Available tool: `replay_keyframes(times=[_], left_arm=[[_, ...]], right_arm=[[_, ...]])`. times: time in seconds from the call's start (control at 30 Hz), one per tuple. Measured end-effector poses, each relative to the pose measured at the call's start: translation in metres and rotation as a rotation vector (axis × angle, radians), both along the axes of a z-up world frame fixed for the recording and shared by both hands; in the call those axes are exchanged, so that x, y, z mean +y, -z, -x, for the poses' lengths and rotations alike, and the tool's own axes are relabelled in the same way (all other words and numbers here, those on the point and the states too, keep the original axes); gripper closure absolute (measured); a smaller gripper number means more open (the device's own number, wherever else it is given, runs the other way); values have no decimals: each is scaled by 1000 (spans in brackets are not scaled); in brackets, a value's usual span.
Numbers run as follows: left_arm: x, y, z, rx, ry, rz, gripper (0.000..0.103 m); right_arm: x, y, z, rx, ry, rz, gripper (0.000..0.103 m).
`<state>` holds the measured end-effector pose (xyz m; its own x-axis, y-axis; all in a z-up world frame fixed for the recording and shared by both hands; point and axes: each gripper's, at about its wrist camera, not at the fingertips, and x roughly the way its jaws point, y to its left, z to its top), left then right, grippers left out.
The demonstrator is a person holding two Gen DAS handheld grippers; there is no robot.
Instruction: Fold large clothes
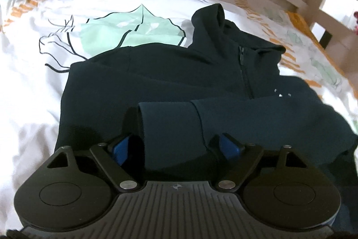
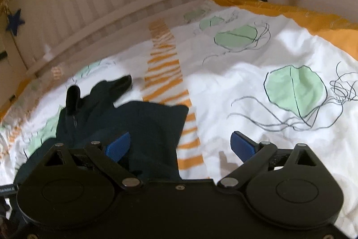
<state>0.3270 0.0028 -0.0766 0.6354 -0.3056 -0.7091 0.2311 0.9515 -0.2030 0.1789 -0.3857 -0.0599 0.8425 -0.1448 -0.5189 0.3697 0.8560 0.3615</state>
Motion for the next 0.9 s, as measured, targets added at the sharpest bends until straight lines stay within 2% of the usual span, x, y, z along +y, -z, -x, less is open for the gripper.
replay_keyframes(times=[0.1,0.13,0.2,0.23,0.27,0.37,0.47,0.63,0.8,0.9], left_arm=[[-1,0,0,-1,21,0,23],[-2,-1,0,-3,32,-1,28],[-3,-2,-1,-8,36,5,41],[-2,-3,-2,-8,34,17,53],[0,-3,-3,-7,28,32,59],[4,-6,-5,-11,36,82,81],[-2,-12,-4,-47,57,38,86],[-6,-22,-5,-103,93,-32,87],[3,-16,-13,-73,100,-53,86],[6,-4,-17,-34,99,-47,78]], right_arm=[[-3,3,-4,13,7,-7,5],[-2,6,-7,35,-2,0,5],[3,16,-16,122,-44,27,5],[7,23,-21,178,-72,46,5],[13,30,-26,234,-101,75,5],[33,36,-28,286,-143,205,5],[37,35,-27,291,-153,227,5],[33,37,-24,285,-144,201,3],[32,39,-24,287,-144,205,2],[33,40,-25,287,-143,209,1]])
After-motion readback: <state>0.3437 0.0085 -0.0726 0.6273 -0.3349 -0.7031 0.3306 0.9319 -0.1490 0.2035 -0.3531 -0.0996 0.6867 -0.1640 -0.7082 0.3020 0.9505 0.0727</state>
